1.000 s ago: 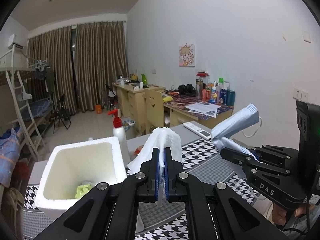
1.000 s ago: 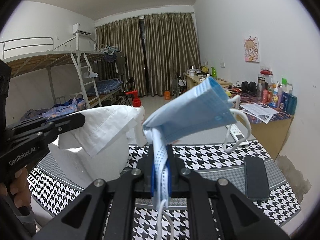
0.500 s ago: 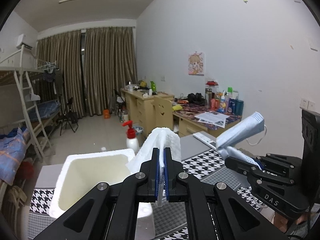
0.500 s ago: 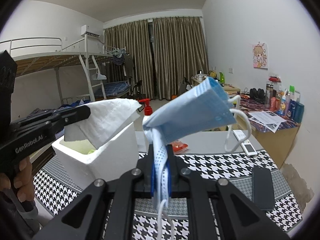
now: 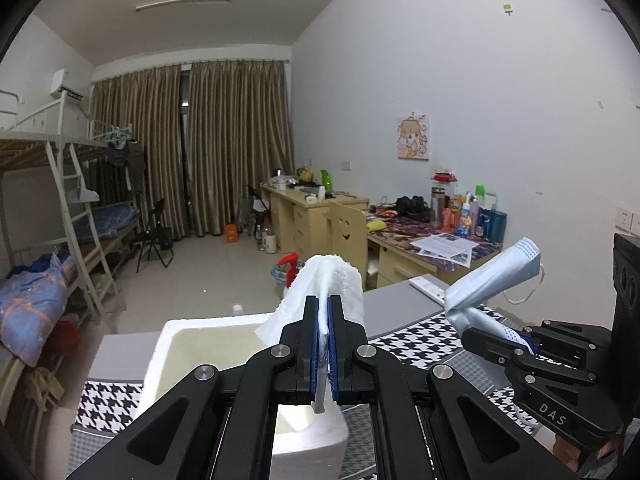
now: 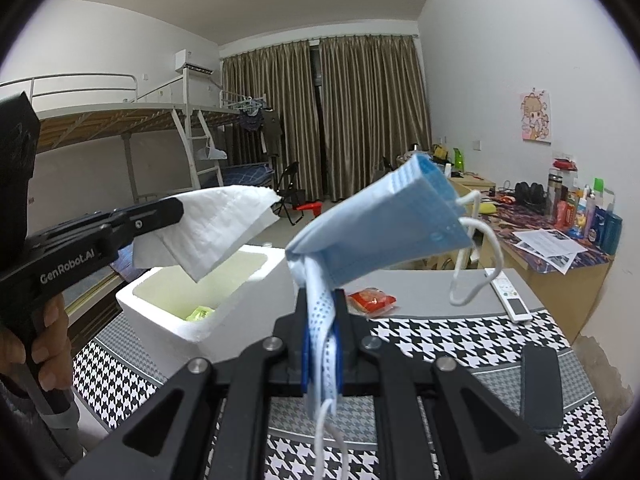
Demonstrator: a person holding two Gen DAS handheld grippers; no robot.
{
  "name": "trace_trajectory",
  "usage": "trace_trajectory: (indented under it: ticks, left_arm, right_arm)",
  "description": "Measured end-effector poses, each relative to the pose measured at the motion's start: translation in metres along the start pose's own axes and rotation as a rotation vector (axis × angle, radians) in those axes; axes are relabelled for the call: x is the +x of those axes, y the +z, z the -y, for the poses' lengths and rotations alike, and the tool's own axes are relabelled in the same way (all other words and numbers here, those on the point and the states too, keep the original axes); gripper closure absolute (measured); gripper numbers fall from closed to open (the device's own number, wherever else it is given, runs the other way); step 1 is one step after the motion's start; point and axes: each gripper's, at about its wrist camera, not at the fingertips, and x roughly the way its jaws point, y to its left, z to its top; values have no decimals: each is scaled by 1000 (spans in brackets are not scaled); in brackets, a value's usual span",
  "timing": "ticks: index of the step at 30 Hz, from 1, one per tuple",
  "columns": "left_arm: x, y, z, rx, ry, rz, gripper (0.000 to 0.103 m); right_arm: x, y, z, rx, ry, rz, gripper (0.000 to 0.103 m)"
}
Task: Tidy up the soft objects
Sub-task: 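Lower the white tissue into the foam box and open the left gripper, then carry the blue mask with the right gripper over the foam box opening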
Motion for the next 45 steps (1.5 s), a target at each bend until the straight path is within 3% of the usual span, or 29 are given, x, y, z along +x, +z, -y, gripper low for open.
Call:
trace_trajectory:
  ticks: [14,25,27,29,31,33,35,39,45]
  left_arm:
    - [8,-4,-31,-30,95,-17,99]
    - [33,-14,-55,-61,147,-88,97]
    - [36,-16,-58,-64,158,-100,90]
    - [39,-17,-61,-71,170,-112,61]
    - [40,-19,-64,-84,180,-111,44]
    - [40,-20,-67,-96,194,-109,35]
    - [40,-21,-70,-107,207,-113,17]
    - [36,-23,-75,-129,225,-104,2]
    - [27,-24,-76,-117,235,-92,1]
  right_arm:
    - [14,1,-14,-27,31,-20,91]
    - [25,-2,-16,-33,40,-46,91]
    - [27,-2,-16,-33,41,-50,91]
    - [28,-2,-17,-35,41,-52,91]
    - [29,-2,-17,-34,41,-56,91]
    - [31,-3,-17,-36,39,-60,91]
    - [32,-3,-18,-35,39,-64,91]
    - [33,-3,-21,-40,43,-69,91]
    - [35,-2,-24,-50,48,-70,91]
